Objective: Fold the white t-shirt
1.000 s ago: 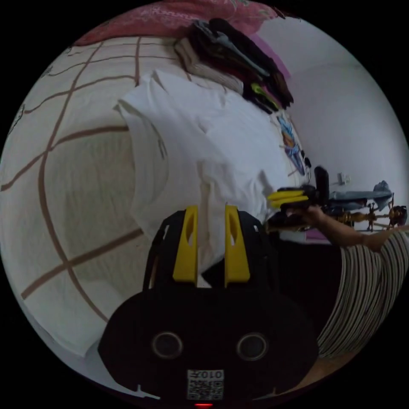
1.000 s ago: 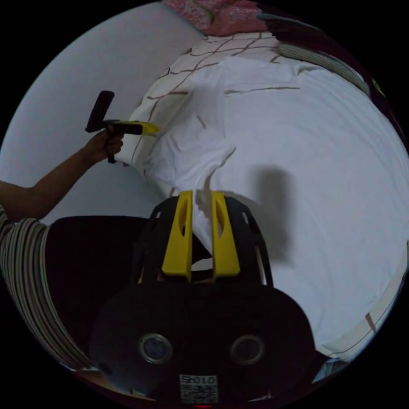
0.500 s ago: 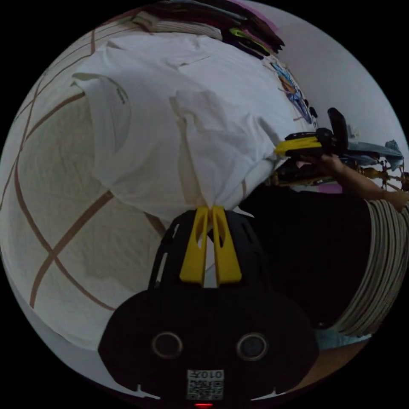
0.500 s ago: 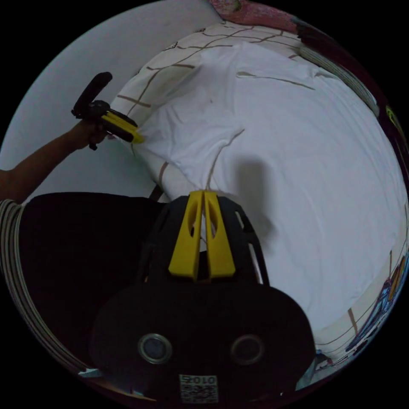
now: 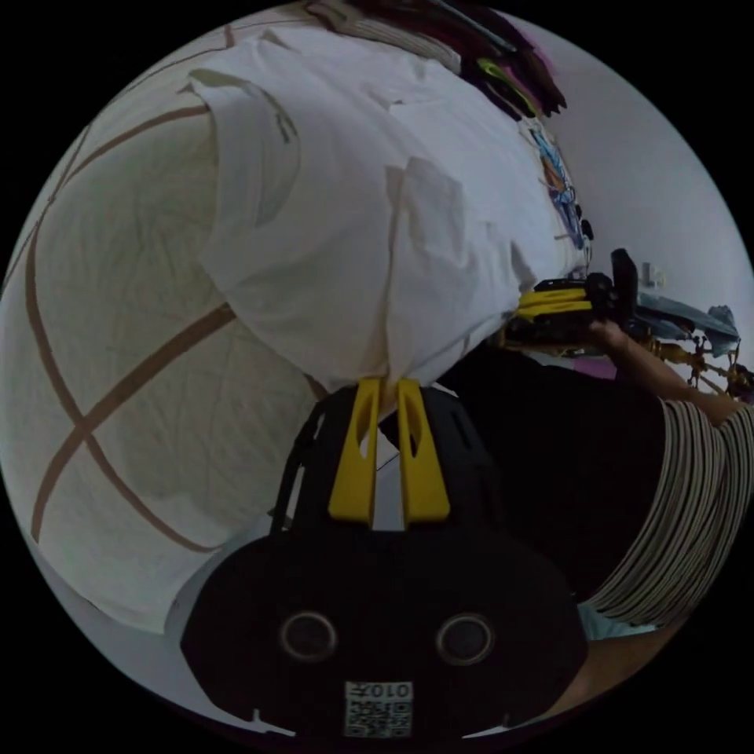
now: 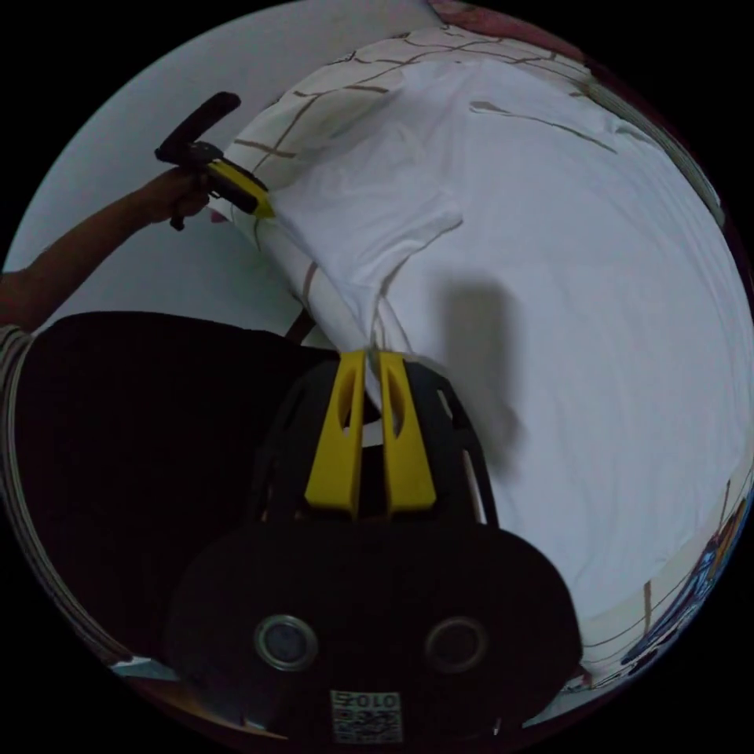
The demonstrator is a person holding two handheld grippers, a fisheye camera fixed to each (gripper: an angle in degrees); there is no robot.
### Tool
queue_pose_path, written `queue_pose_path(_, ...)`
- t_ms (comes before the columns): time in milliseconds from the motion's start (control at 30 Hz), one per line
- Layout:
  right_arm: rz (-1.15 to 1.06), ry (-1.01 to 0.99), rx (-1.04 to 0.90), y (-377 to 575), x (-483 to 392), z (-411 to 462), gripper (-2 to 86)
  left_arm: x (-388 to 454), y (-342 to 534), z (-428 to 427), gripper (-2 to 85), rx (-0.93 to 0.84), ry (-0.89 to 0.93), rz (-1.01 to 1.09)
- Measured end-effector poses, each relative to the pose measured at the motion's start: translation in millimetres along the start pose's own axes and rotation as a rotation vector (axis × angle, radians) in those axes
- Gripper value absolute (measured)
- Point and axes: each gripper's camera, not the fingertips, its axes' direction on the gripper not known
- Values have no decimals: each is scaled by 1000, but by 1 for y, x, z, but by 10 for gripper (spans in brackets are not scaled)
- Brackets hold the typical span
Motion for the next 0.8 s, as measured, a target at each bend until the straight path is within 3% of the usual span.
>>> queue_pose_path(233, 157, -108, 233, -17, 17, -39, 58, 7, 14, -48, 47, 228, 9, -25)
queue_pose_path(533, 210, -114, 109, -70, 16, -14, 57, 31, -64, -22, 36, 185, -41, 51)
queue_pose_path(800, 165, -34, 147, -72, -20, -28, 45, 47, -49, -29, 14, 226, -168, 82)
